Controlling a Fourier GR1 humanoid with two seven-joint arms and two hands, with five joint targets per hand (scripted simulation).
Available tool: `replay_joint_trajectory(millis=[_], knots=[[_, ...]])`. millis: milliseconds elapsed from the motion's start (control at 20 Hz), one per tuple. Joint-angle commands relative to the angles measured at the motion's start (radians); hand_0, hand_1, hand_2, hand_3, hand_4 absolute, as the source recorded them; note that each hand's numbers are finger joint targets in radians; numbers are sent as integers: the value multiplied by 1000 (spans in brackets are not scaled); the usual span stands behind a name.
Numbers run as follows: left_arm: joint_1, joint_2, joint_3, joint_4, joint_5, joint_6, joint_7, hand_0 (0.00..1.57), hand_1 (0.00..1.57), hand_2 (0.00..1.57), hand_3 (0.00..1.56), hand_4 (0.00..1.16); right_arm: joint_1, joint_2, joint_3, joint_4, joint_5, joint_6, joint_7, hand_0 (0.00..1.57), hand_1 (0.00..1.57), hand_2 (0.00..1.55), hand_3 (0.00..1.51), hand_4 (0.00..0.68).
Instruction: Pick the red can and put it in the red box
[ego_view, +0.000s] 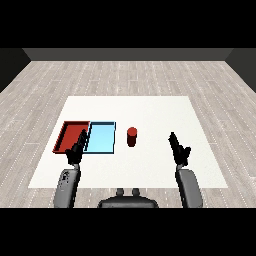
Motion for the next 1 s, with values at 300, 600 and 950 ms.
replay_joint_trajectory(millis=[300, 600, 950], knots=[[-64, -72, 12, -78, 51, 7, -168, 0, 0, 0, 0, 0, -146, 17, -42, -5, -58, 68, -205, 0, 0, 0, 0, 0], [-84, -58, 59, 49, 70, -31, -374, 0, 0, 0, 0, 0, -137, 8, -76, 149, -70, 140, -424, 0, 0, 0, 0, 0], [-4, -95, 2, 15, 29, -2, -408, 0, 0, 0, 0, 0, -125, -58, -130, 160, -105, 215, -456, 0, 0, 0, 0, 0]])
